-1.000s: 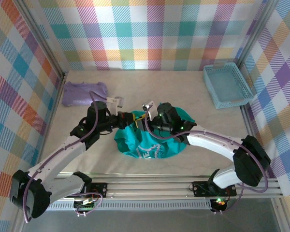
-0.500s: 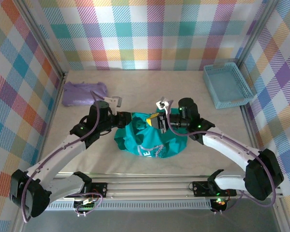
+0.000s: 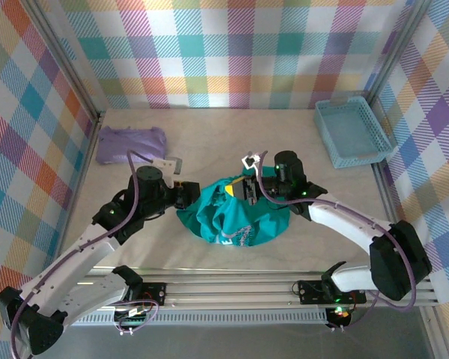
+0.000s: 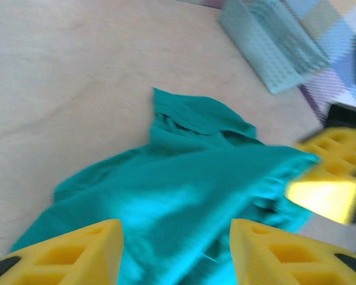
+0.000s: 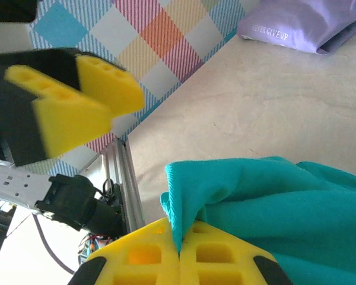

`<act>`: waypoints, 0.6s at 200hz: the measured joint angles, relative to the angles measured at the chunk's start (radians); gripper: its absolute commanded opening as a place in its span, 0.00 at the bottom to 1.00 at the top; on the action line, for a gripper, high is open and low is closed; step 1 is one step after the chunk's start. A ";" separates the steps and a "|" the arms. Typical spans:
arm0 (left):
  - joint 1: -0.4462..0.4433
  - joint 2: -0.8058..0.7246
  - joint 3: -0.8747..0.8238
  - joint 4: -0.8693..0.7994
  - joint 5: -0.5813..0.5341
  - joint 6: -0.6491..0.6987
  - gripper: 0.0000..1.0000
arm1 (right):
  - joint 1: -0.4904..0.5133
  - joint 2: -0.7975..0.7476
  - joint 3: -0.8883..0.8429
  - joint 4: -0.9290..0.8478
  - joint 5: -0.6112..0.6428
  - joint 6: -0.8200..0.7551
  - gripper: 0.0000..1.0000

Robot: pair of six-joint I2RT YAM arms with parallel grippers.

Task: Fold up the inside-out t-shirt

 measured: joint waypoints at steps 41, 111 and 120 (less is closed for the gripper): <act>-0.064 0.058 -0.034 0.082 0.232 -0.057 0.41 | -0.003 0.003 0.000 -0.001 0.034 0.018 0.00; -0.030 0.199 -0.037 0.070 0.238 -0.116 0.39 | -0.003 0.002 0.000 -0.013 0.067 0.021 0.00; -0.013 0.219 -0.037 0.079 0.241 -0.129 0.41 | -0.003 0.002 0.000 -0.015 0.066 0.021 0.00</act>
